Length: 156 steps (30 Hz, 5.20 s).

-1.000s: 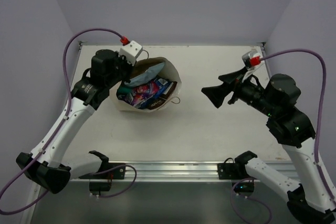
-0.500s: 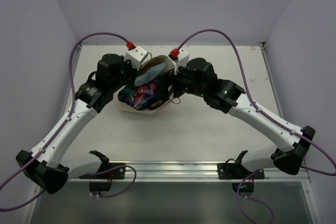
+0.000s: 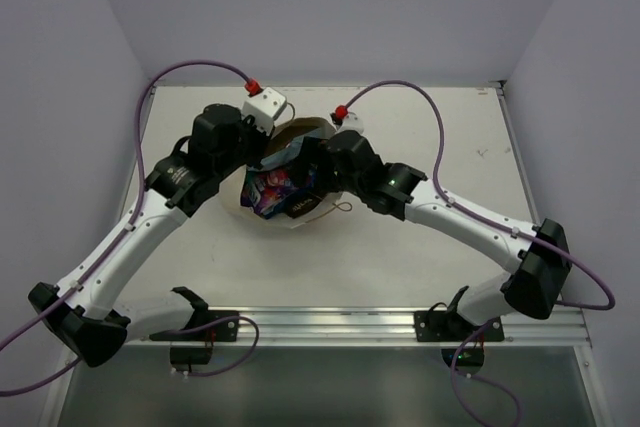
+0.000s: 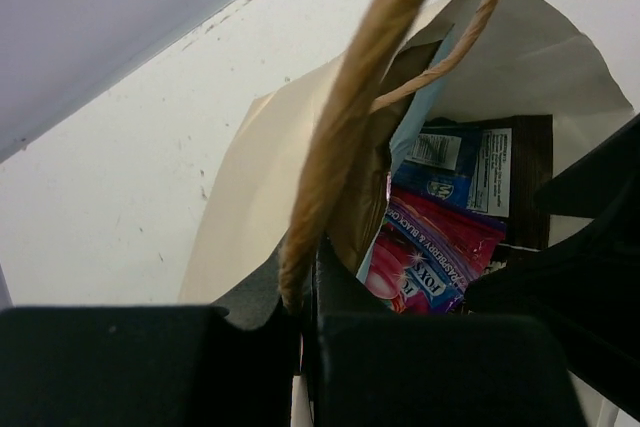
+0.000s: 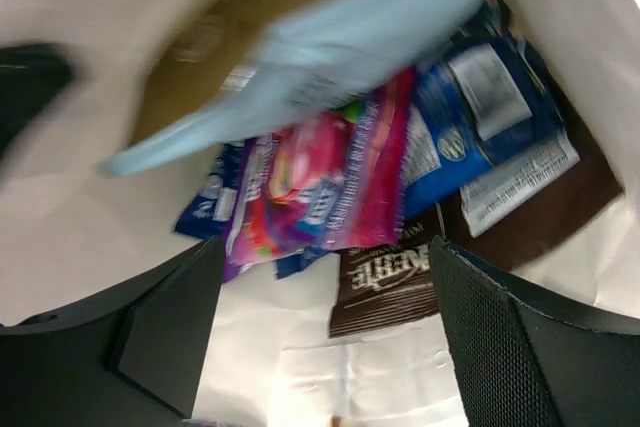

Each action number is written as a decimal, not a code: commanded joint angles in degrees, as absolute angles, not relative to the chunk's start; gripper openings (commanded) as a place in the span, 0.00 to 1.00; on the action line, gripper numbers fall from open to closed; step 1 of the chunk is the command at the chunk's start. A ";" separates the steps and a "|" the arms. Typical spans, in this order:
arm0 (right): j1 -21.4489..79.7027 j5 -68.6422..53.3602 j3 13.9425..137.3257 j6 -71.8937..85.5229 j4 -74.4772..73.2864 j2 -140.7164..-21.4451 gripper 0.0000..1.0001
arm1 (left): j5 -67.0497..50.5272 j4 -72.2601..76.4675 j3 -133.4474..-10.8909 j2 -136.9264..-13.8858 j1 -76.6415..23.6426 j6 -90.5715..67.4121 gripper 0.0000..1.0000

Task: Take the snacks out of the paper bag

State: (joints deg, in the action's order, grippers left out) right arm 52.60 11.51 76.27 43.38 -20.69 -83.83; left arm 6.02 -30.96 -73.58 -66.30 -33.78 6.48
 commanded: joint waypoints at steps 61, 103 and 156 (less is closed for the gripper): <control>24.81 10.03 68.30 30.41 -21.62 -44.38 0.00 | 16.61 -37.44 -75.58 -67.41 -34.01 -6.33 0.00; 37.25 3.68 67.40 21.88 -19.61 -59.77 0.87 | 17.84 -37.97 -77.61 -68.20 -34.54 6.51 0.00; 54.58 19.08 83.25 66.37 -10.12 -97.40 0.04 | 19.59 -31.46 -73.83 -64.34 -36.04 -3.07 0.00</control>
